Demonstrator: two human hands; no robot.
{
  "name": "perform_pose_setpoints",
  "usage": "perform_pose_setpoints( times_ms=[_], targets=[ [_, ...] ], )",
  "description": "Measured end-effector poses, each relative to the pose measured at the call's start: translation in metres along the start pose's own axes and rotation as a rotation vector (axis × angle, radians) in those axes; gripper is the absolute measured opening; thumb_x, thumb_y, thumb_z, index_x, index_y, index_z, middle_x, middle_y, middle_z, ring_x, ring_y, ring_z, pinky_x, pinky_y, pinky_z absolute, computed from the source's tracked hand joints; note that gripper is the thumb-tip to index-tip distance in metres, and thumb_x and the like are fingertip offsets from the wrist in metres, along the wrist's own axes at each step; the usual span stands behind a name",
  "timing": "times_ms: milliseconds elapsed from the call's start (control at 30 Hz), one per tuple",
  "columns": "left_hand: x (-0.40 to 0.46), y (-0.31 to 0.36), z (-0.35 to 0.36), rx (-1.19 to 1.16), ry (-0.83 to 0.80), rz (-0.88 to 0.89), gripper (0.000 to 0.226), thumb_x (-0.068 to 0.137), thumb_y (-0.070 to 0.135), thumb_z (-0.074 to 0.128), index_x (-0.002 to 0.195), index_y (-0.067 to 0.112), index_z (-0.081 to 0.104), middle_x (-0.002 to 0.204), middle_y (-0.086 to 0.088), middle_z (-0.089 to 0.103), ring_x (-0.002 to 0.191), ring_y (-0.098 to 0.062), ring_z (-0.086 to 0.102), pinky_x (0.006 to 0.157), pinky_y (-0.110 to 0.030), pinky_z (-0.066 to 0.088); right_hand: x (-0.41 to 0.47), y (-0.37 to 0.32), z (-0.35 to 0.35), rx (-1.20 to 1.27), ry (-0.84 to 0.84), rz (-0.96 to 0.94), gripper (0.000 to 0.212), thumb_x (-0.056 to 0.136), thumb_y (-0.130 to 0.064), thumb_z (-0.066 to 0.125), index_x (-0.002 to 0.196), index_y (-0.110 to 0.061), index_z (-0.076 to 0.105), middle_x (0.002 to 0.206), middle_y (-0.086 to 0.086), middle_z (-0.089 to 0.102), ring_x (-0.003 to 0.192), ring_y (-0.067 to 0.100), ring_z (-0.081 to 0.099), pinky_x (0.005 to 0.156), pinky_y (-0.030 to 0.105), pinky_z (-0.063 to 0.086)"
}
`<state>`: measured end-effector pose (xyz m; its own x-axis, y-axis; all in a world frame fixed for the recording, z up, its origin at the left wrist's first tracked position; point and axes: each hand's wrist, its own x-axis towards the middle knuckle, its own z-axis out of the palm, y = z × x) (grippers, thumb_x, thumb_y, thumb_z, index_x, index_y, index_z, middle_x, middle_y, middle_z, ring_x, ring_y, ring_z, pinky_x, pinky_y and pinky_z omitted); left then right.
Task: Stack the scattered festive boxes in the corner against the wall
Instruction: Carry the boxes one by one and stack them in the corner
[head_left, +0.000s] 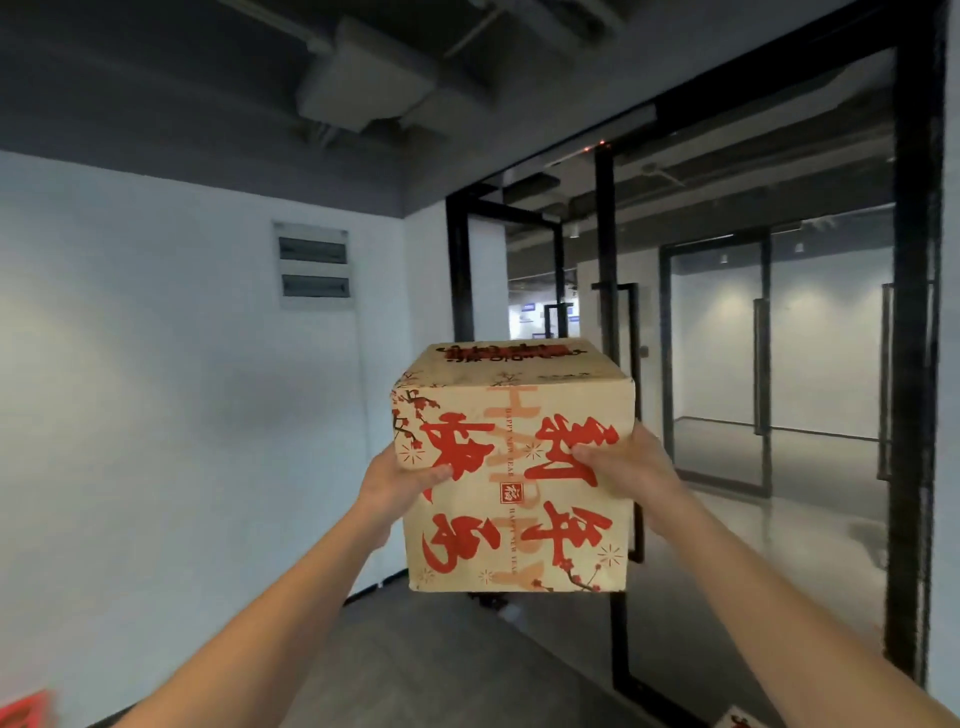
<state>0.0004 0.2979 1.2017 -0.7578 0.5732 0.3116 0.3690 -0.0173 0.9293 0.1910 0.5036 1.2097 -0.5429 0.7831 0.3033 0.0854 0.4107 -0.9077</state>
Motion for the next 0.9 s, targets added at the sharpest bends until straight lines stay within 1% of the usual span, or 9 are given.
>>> perform_pose_setpoints(
  times_ms=[67,133,233,300,433,567,667,767,900],
  targets=[
    [0.007,-0.02,-0.054,0.022,0.077,-0.023,0.03,0.083,0.025,0.079,0.107,0.028,0.062,0.101,0.008,0.073,0.094,-0.016,0.067,0.08,-0.042,0.054,0.007,-0.015,0.06,0.013,-0.081,-0.037,0.036,0.079,-0.036,0.08,0.1,-0.037,0.052,0.099,-0.008,0.069,0.091,0.014,0.069,0.084,0.045,0.058],
    [0.016,-0.041,-0.109,0.036,0.145,-0.04,0.029,0.083,0.026,0.079,0.107,0.027,0.063,0.101,0.007,0.073,0.094,-0.017,0.068,0.083,-0.045,0.054,0.014,-0.029,0.123,0.034,-0.156,-0.073,0.038,0.078,-0.036,0.08,0.107,-0.035,0.055,0.102,-0.008,0.069,0.097,0.016,0.068,0.088,0.046,0.056],
    [0.031,-0.079,-0.196,0.043,0.236,-0.069,0.032,0.082,0.026,0.079,0.11,0.024,0.063,0.102,0.005,0.074,0.097,-0.019,0.069,0.087,-0.047,0.055,0.028,-0.049,0.225,0.09,-0.257,-0.107,0.037,0.08,-0.033,0.08,0.109,-0.032,0.057,0.101,-0.009,0.069,0.095,0.013,0.067,0.084,0.04,0.056],
    [0.044,-0.105,-0.256,0.038,0.3,-0.097,0.037,0.081,0.026,0.08,0.113,0.022,0.062,0.103,0.004,0.074,0.097,-0.02,0.069,0.088,-0.048,0.055,0.04,-0.062,0.298,0.121,-0.325,-0.118,0.036,0.081,-0.033,0.08,0.109,-0.032,0.057,0.101,-0.008,0.07,0.092,0.012,0.068,0.081,0.04,0.057],
    [0.067,-0.15,-0.375,0.042,0.422,-0.147,0.039,0.08,0.023,0.081,0.113,0.023,0.061,0.105,0.004,0.073,0.1,-0.02,0.068,0.09,-0.05,0.054,0.058,-0.092,0.445,0.178,-0.473,-0.117,0.039,0.077,-0.036,0.082,0.109,-0.033,0.059,0.101,-0.008,0.072,0.094,0.017,0.07,0.085,0.048,0.058],
    [0.085,-0.184,-0.479,0.076,0.523,-0.142,0.038,0.08,0.02,0.08,0.113,0.022,0.061,0.108,0.003,0.071,0.103,-0.02,0.066,0.09,-0.047,0.054,0.064,-0.117,0.573,0.275,-0.582,-0.118,0.041,0.076,-0.032,0.084,0.108,-0.033,0.059,0.104,-0.005,0.071,0.097,0.02,0.068,0.087,0.052,0.057],
    [0.096,-0.211,-0.54,0.111,0.603,-0.153,0.041,0.078,0.021,0.082,0.113,0.023,0.061,0.109,0.004,0.071,0.103,-0.019,0.066,0.089,-0.047,0.054,0.07,-0.128,0.656,0.326,-0.647,-0.104,0.044,0.077,-0.029,0.084,0.112,-0.03,0.057,0.106,-0.003,0.07,0.1,0.022,0.066,0.088,0.053,0.056],
    [0.111,-0.242,-0.592,0.148,0.678,-0.178,0.045,0.073,0.022,0.086,0.11,0.026,0.062,0.108,0.004,0.072,0.103,-0.02,0.067,0.092,-0.049,0.054,0.082,-0.133,0.729,0.341,-0.699,-0.106,0.05,0.075,-0.033,0.086,0.115,-0.031,0.057,0.108,-0.003,0.07,0.101,0.023,0.066,0.087,0.053,0.056],
    [0.144,-0.28,-0.643,0.209,0.75,-0.212,0.053,0.075,0.02,0.085,0.122,0.019,0.059,0.111,0.001,0.07,0.103,-0.021,0.065,0.088,-0.045,0.056,0.111,-0.136,0.818,0.345,-0.784,-0.129,0.051,0.073,-0.036,0.086,0.116,-0.028,0.059,0.107,-0.002,0.07,0.1,0.022,0.066,0.087,0.052,0.057]
  ],
)
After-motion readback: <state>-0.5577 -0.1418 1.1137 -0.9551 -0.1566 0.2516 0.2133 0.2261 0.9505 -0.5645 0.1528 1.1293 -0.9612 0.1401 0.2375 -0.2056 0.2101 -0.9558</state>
